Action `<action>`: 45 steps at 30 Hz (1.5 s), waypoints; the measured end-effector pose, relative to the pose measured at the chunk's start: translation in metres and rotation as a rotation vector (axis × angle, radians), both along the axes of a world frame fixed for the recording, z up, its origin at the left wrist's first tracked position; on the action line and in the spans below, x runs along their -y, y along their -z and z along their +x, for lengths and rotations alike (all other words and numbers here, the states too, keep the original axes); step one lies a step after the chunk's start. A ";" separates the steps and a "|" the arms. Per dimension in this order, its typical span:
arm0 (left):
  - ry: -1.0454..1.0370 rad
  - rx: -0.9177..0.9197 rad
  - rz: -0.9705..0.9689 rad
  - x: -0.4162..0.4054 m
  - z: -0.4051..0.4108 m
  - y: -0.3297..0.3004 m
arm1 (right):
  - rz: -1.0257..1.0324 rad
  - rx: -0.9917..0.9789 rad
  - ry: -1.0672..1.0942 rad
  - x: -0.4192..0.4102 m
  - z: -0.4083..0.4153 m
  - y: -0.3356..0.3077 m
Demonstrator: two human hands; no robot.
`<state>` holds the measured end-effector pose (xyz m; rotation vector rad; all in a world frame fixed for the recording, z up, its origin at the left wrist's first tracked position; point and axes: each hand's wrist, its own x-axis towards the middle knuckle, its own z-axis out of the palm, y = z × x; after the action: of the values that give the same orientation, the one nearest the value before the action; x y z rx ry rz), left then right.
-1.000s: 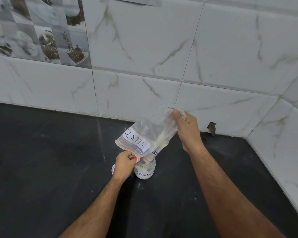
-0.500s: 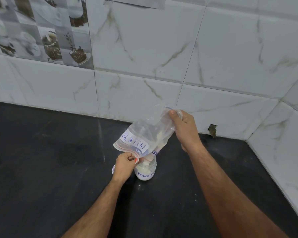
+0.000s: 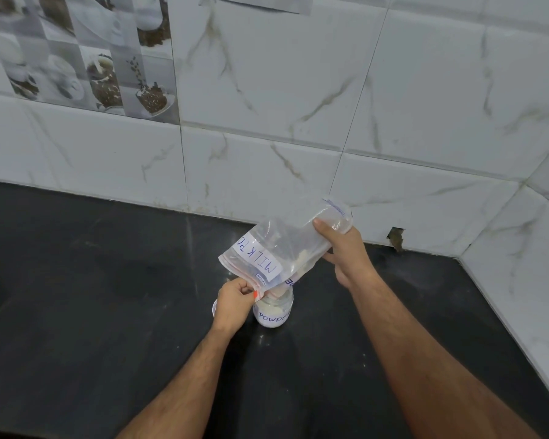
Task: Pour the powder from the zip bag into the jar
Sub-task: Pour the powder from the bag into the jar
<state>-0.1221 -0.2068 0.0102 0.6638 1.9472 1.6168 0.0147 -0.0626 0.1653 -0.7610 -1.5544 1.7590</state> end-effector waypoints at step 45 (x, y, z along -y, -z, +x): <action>-0.027 -0.005 0.047 -0.002 0.008 -0.006 | 0.422 0.167 0.026 0.012 -0.010 0.002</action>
<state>-0.1143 -0.2046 0.0163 0.6633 1.9354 1.6830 0.0045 -0.0743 0.1630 -0.7222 -1.9337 1.3064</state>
